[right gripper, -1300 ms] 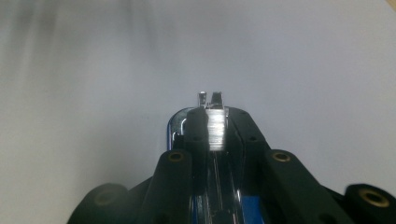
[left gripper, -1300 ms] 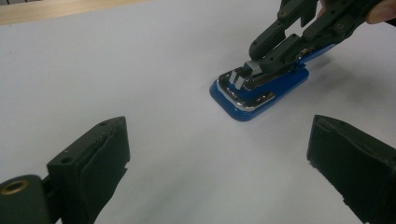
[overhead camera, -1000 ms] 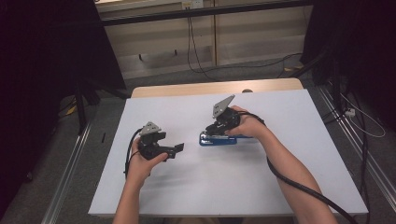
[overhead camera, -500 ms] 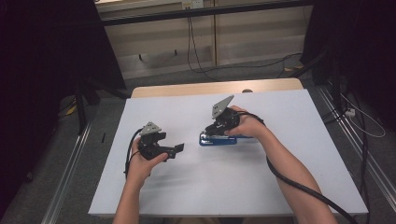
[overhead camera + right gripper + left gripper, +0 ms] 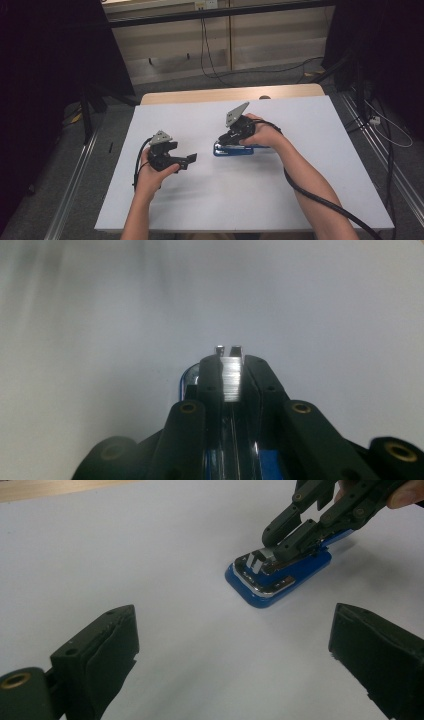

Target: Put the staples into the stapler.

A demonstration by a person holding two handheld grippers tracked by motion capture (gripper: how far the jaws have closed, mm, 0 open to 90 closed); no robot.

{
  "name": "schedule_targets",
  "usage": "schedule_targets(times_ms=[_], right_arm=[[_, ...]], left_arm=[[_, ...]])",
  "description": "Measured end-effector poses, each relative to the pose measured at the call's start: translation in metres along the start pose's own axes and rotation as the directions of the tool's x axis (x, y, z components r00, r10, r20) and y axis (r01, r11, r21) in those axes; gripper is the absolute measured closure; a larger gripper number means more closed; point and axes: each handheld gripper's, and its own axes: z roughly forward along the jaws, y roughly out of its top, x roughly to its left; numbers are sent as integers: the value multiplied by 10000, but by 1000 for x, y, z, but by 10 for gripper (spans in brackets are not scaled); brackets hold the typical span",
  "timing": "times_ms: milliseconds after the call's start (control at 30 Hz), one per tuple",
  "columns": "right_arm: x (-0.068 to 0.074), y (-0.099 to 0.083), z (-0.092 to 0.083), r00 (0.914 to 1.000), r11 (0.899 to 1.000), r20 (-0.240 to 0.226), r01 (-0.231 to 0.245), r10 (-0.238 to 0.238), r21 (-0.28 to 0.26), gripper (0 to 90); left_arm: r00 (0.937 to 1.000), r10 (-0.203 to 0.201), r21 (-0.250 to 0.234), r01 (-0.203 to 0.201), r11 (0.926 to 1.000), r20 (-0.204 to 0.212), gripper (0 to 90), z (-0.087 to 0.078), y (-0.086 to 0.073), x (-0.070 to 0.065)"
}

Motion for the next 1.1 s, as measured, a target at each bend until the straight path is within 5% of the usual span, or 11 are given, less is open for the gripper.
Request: schedule_targets(times_ms=[233,500,633,767,1100], right_arm=[[-1,0,2,9998,9998,-13,-188,188,-48,781],[2,-1,-4,9978,9968,281,-588,604,-548,541],[6,-1,-14,9936,9947,900,-606,681,-835,425],[11,-6,-29,9842,9877,1366,-959,1126,-1235,358],[23,-27,-65,9450,9616,2252,-1954,2371,-1925,231]], left_arm=[[10000,-3,17,3,10000,17,60,0,0,1],[10000,-56,-82,56,10000,30,60,-1,0,2],[9999,-101,-106,102,9999,32,61,-1,0,3],[9999,-106,-251,106,9996,33,63,-2,1,3],[10000,-4,-245,6,9997,98,64,1,3,1]])
